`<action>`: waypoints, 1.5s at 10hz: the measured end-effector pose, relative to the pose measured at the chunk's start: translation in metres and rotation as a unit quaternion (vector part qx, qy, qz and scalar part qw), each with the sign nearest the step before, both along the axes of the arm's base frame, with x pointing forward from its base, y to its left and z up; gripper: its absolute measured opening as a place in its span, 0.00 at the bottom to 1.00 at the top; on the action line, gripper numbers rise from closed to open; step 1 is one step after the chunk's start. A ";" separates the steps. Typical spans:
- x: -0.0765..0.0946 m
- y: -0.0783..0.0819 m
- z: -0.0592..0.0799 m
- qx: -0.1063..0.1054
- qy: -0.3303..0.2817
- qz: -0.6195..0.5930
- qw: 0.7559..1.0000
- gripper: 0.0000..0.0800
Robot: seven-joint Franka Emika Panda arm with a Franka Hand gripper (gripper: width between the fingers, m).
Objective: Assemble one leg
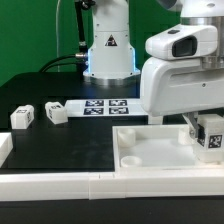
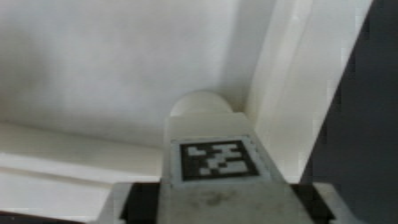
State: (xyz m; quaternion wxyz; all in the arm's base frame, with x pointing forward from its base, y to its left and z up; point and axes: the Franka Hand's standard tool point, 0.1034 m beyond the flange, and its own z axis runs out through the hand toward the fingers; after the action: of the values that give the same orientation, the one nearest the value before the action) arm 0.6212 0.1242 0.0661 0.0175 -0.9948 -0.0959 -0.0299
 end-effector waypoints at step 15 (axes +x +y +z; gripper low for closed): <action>0.002 0.006 -0.001 0.071 0.027 -0.621 0.780 0.80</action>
Offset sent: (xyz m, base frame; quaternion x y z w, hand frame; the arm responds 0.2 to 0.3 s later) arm 0.0012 -0.0090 -0.0026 -0.0412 0.0165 0.3974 0.9166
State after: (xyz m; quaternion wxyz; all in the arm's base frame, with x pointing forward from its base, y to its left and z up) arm 0.6230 0.1306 0.0652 0.0684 -0.8352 0.5455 -0.0146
